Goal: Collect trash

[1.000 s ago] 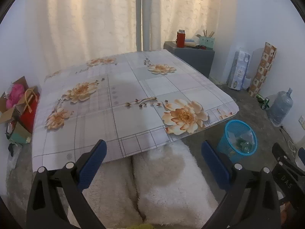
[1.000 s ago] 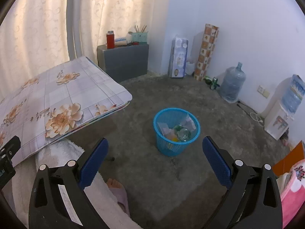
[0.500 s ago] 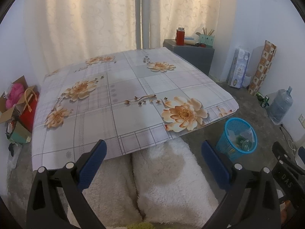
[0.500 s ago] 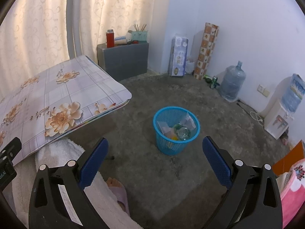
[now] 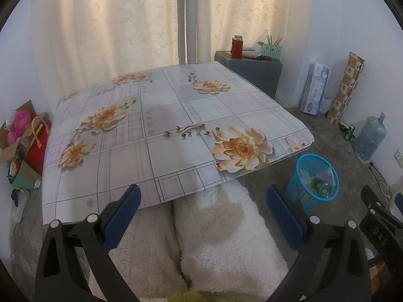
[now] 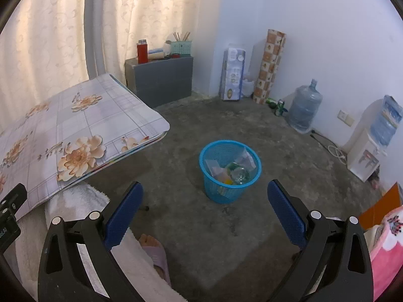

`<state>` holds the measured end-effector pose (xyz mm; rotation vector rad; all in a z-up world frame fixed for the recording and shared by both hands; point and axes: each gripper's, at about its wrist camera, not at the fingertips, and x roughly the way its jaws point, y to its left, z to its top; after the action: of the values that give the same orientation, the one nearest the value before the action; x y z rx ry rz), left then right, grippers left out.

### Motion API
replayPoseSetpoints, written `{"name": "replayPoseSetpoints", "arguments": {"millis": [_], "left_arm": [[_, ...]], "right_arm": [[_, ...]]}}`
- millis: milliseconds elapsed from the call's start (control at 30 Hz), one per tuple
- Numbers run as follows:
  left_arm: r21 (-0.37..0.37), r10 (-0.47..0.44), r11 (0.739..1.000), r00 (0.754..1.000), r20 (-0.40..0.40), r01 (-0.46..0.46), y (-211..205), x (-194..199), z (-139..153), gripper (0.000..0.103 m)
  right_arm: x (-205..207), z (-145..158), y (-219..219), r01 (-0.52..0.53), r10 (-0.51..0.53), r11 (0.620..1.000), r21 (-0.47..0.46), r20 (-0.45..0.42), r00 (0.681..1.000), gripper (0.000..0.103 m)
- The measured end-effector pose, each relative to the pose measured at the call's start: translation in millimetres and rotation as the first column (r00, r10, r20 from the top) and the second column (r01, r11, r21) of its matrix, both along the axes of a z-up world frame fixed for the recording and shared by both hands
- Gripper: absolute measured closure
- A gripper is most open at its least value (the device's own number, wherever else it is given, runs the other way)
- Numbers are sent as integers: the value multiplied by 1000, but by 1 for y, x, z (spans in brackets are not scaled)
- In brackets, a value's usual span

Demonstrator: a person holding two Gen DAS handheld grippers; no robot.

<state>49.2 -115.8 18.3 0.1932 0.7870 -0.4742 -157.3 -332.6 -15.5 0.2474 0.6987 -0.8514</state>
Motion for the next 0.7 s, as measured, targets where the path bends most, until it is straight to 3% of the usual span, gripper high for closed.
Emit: {"name": "replayPoseSetpoints", "arguments": {"millis": [700], "left_arm": [[5, -2, 1000, 1000, -5, 2, -1, -1, 0, 6]], "right_arm": [[-3, 0, -3, -3, 3, 1000, -2, -1, 1000, 8]]}}
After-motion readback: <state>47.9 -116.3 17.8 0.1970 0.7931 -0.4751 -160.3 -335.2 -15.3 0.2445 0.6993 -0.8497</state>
